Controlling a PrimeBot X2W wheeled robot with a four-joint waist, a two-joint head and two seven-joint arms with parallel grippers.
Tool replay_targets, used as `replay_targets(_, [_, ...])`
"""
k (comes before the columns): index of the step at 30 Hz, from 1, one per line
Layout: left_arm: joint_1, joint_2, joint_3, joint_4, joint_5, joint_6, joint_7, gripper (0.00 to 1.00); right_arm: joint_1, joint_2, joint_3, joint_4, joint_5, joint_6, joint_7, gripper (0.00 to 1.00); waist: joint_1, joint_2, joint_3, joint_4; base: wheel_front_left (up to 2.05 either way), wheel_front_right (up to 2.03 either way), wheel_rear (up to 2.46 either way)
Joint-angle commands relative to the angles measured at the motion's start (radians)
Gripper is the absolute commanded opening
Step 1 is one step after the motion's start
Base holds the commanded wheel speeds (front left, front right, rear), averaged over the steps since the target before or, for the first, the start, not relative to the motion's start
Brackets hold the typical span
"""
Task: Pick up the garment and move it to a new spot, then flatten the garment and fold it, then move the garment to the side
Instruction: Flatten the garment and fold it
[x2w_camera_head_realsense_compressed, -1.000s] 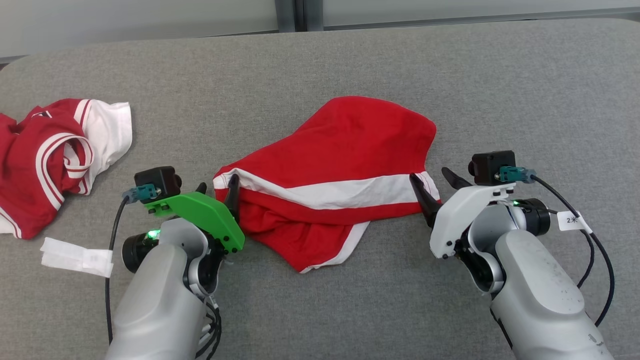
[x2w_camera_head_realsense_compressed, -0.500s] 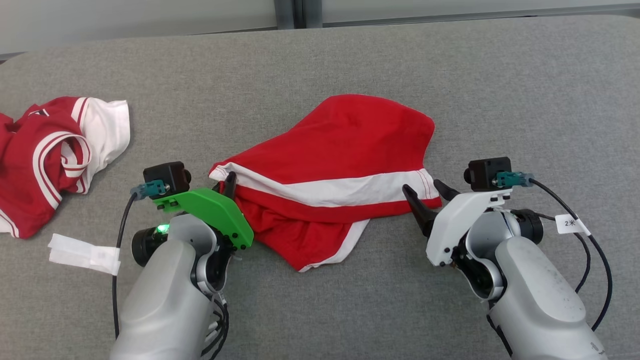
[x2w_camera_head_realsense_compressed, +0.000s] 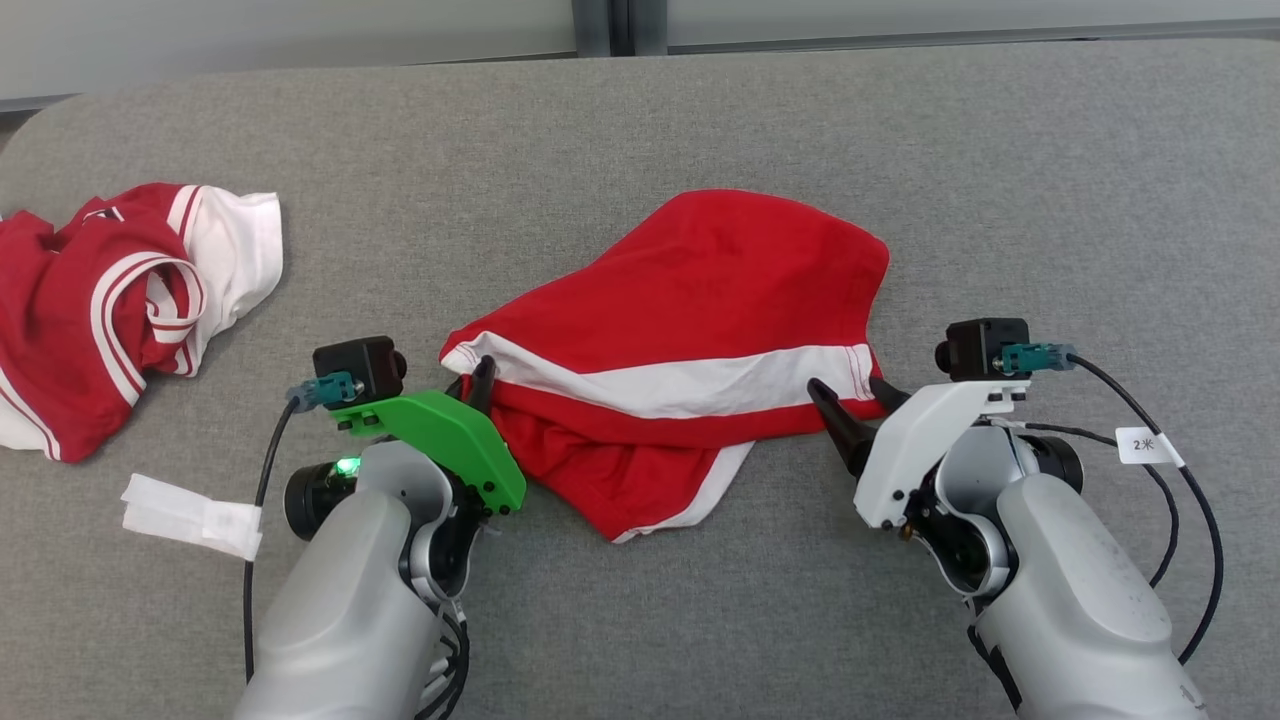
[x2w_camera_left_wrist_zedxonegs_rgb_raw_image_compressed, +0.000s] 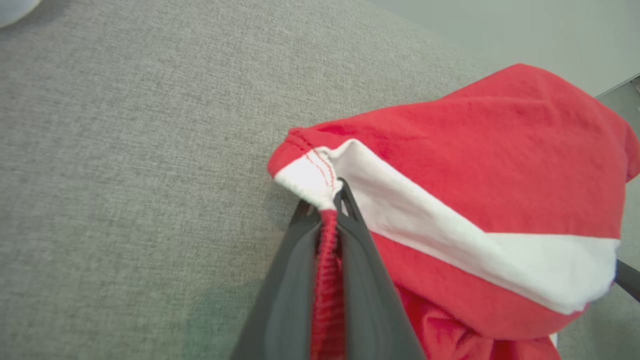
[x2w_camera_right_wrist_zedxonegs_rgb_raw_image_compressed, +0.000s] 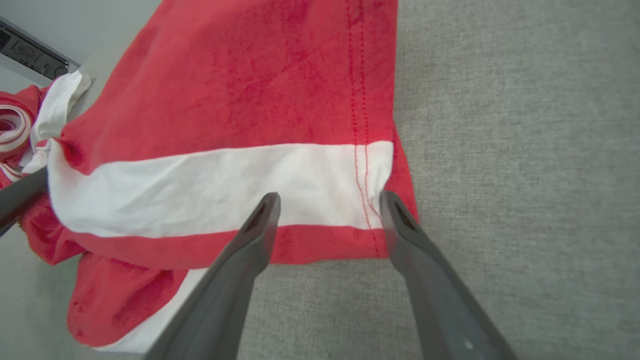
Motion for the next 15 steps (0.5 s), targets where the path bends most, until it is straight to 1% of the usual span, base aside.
replay_targets(1, [0.005, 0.004, -0.004, 0.001, -0.009, -0.003, -0.005, 0.00, -0.002, -0.003, -0.009, 0.009, 0.004, -0.001, 0.000, 1.00, 0.0000, 0.0000, 0.000, 0.000, 0.00, 0.00, 0.00])
replay_targets(9, [-0.011, 0.004, -0.026, 0.002, -0.022, -0.005, -0.013, 0.00, -0.037, 0.003, -0.016, 0.052, 0.017, -0.001, 0.012, 1.00, 0.0000, 0.0000, 0.010, 0.000, 0.00, 0.00, 0.00])
replay_targets(15, [-0.024, 0.004, -0.043, 0.000, -0.033, -0.009, -0.014, 0.00, -0.073, 0.006, 0.025, 0.078, 0.034, -0.001, 0.015, 1.00, 0.0000, 0.0000, 0.024, 0.007, 0.00, 0.00, 0.00])
